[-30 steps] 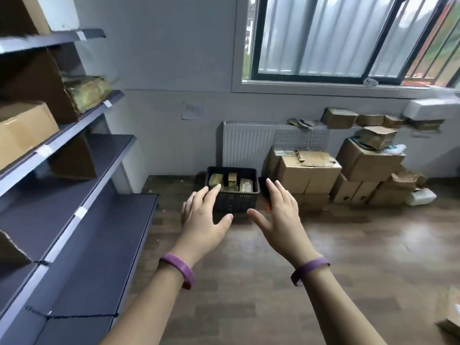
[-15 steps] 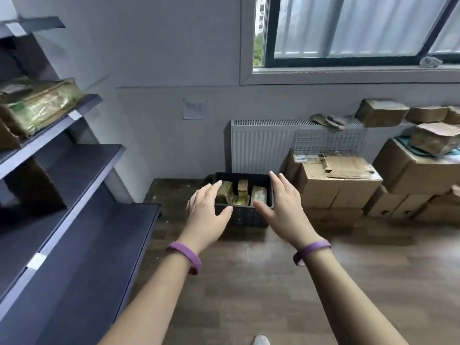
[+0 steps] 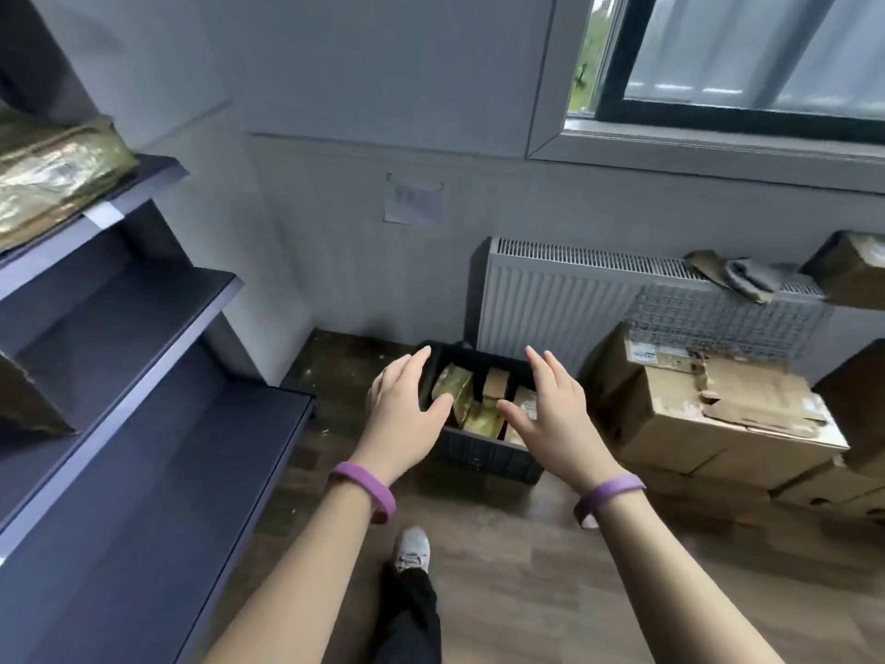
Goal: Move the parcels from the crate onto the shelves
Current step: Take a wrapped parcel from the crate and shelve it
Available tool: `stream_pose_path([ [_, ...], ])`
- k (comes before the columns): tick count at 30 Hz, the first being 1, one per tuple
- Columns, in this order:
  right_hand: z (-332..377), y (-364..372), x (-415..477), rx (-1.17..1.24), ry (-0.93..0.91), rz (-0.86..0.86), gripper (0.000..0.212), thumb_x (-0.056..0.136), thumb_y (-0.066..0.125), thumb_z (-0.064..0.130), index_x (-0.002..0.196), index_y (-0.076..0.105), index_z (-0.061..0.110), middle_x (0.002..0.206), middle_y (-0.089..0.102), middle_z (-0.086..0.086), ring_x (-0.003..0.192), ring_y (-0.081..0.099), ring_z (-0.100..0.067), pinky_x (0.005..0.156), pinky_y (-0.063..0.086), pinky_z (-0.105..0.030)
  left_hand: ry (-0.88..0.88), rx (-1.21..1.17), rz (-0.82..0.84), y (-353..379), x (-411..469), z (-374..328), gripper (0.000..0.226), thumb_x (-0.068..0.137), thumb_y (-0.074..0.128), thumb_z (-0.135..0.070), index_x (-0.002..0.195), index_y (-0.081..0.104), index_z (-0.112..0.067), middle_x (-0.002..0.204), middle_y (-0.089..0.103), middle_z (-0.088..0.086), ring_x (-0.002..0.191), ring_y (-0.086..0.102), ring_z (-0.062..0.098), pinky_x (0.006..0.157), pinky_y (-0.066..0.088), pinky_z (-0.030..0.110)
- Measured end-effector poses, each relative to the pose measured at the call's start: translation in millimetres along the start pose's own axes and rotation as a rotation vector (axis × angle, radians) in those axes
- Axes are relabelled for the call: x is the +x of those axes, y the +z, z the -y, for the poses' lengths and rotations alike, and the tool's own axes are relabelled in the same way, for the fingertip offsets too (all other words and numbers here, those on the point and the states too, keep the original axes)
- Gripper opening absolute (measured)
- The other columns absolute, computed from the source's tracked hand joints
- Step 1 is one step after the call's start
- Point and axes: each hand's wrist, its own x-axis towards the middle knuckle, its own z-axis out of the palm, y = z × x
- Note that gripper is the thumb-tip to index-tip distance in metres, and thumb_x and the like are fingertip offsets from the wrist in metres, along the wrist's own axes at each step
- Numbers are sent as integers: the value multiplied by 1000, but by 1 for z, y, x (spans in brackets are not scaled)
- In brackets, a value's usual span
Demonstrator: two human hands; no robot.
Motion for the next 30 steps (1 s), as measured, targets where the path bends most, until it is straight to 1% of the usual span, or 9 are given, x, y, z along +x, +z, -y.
stream_pose_path([
  [5,-17,29,116,-65,41,18,77,95,54,42,154,14,14,161,16,-6,149,9,-23,120,12,-38,-5,-25,46,19,129,28,60,90,57,-28,144,34,-24,147,35,0,137,26,19,113,22,34],
  [10,-25,46,228,-95,132,101,77,94,54,43,154,14,16,161,16,-5,149,9,-24,120,13,-39,-41,-63,128,28,254,47,59,91,56,-27,145,32,-24,149,32,0,139,23,21,112,23,35],
  [15,-30,64,324,-105,127,136,75,96,54,39,154,15,13,161,18,-6,149,8,-23,121,10,-36,-81,-32,171,35,347,65,59,91,55,-28,145,32,-24,149,33,0,138,25,21,113,22,36],
  [18,-44,86,373,-100,129,201,72,97,52,37,154,16,13,160,18,-6,149,8,-22,120,9,-35,-152,5,203,52,385,89,58,91,54,-31,145,33,-25,148,35,0,138,27,22,113,23,36],
  [22,-82,133,430,-116,126,313,71,97,52,36,153,16,12,160,19,-7,149,9,-23,119,9,-33,-278,39,256,99,424,135,58,90,55,-30,144,34,-24,146,38,3,134,33,25,111,26,35],
  [25,-120,177,467,-142,108,434,70,98,50,36,153,15,10,160,18,-7,149,8,-23,119,8,-33,-394,33,306,148,446,172,58,90,53,-30,144,33,-25,147,36,2,134,32,25,110,26,36],
  [27,-150,210,491,-157,103,519,69,99,49,35,153,14,11,160,17,-7,149,8,-24,119,8,-33,-483,18,309,186,461,200,58,89,53,-29,143,34,-25,146,37,3,133,33,26,110,28,36],
  [30,-200,268,525,-179,98,627,68,99,47,34,154,13,14,161,16,-8,148,13,-30,119,13,-38,-614,-13,295,250,478,248,56,89,54,-28,142,36,-25,143,40,6,130,37,28,107,32,37],
])
